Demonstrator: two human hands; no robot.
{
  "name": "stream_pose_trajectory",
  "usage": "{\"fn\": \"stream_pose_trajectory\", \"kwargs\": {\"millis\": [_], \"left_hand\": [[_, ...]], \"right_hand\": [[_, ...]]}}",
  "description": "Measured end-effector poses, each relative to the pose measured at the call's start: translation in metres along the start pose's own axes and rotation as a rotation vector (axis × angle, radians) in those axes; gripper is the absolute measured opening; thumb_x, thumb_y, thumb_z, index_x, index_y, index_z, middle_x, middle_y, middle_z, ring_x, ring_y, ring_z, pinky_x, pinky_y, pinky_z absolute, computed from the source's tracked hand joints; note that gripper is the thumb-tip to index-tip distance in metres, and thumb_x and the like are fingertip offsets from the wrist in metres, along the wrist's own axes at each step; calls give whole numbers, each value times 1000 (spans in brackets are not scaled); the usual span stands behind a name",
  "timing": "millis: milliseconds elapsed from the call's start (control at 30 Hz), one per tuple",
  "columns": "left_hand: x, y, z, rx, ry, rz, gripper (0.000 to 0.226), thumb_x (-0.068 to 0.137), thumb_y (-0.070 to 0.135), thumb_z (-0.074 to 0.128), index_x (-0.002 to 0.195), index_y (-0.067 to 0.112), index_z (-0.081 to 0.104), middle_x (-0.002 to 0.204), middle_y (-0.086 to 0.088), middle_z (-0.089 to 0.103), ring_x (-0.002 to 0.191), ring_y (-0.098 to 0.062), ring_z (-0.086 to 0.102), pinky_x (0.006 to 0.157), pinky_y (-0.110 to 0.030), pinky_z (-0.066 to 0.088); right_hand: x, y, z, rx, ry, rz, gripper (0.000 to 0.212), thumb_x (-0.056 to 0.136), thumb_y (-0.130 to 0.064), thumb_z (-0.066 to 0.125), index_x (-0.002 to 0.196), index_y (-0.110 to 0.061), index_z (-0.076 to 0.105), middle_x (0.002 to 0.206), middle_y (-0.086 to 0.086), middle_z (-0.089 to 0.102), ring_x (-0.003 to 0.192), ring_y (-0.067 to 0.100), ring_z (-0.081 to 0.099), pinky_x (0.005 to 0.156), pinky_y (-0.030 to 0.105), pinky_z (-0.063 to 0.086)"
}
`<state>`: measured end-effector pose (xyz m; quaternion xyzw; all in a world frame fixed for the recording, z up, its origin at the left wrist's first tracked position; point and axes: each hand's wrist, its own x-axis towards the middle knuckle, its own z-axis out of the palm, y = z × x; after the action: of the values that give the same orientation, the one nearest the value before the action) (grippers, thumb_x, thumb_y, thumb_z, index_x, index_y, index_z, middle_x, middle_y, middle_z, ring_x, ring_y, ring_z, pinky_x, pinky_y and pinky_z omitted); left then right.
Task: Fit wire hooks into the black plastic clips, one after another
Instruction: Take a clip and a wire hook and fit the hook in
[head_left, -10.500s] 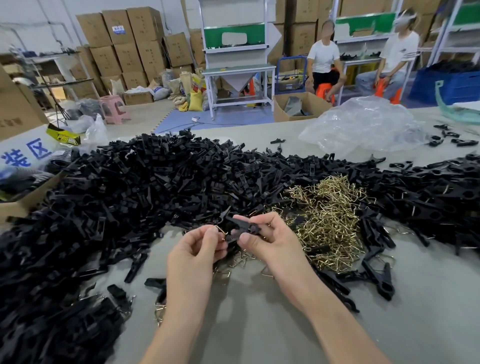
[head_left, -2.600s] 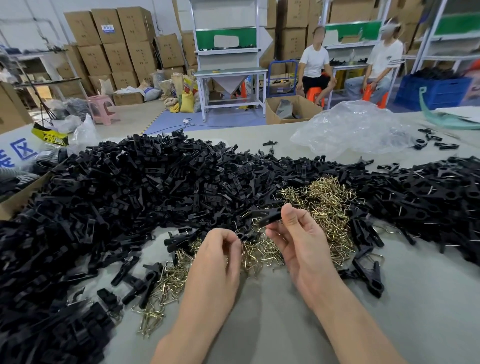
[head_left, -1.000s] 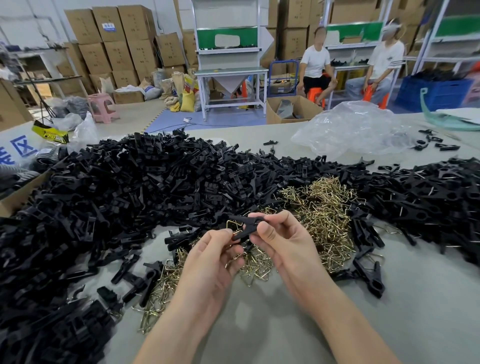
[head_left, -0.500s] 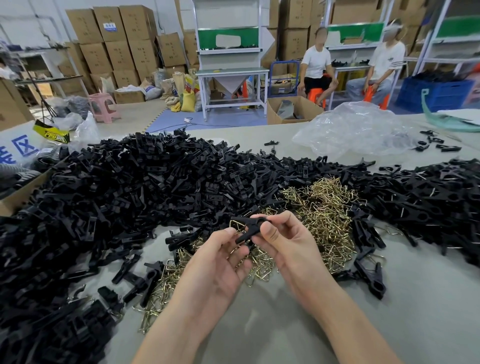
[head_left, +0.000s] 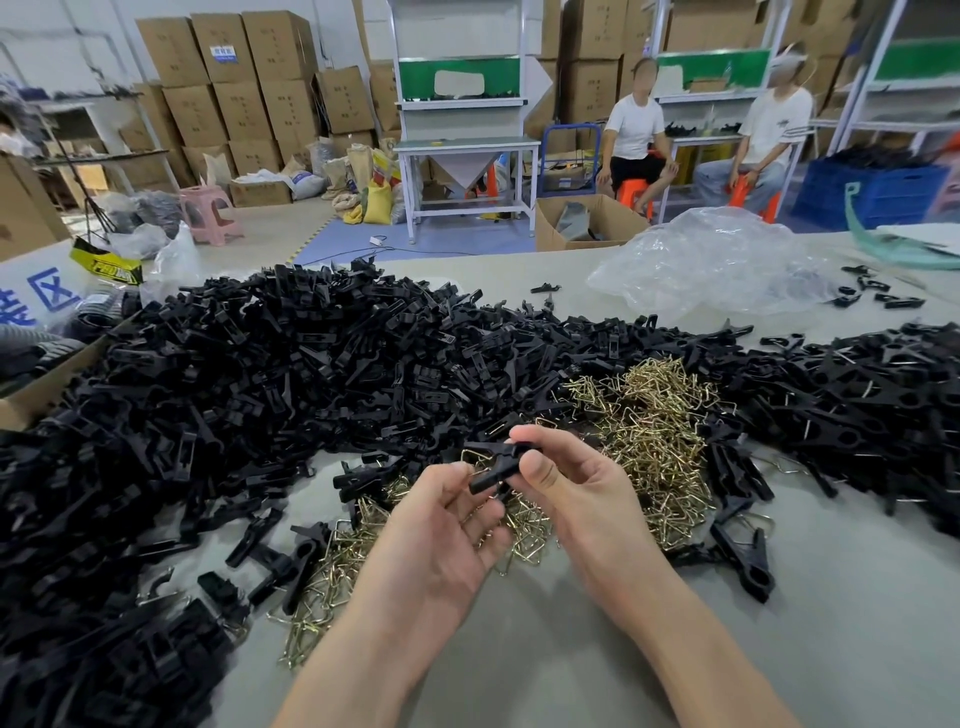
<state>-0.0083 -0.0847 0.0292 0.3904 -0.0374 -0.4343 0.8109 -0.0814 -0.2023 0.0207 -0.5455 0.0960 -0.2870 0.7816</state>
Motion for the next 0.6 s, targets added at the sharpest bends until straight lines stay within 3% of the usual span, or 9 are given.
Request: {"fn": "stream_pose_trajectory", "kwargs": {"millis": [133, 333, 600], "left_hand": [[0, 2, 1, 10, 17, 11, 17, 77, 23, 65, 90, 12, 64, 77, -5, 64, 61, -14, 58, 63, -30, 46], [-1, 5, -2, 38, 8, 29, 18, 79, 24, 65, 94, 14, 64, 81, -2, 63, 64, -13, 58, 66, -30, 46], [-1, 2, 0, 66, 46, 60, 24, 74, 24, 68, 95, 13, 71, 77, -1, 65, 60, -11, 59, 63, -28, 48]], "right_hand": [[0, 1, -1, -7, -13, 3, 58, 53, -60, 93, 98, -26, 79, 107, 4, 75, 104, 21, 70, 91, 29, 55], [0, 1, -3, -35, -27, 9, 36, 67, -35, 84, 99, -20, 78, 106, 7, 75, 107, 28, 68, 101, 41, 50], [-1, 0, -5, -20, -56, 12, 33, 68, -30, 83, 98, -18, 78, 109, 12, 75, 108, 31, 68, 104, 43, 50]]}}
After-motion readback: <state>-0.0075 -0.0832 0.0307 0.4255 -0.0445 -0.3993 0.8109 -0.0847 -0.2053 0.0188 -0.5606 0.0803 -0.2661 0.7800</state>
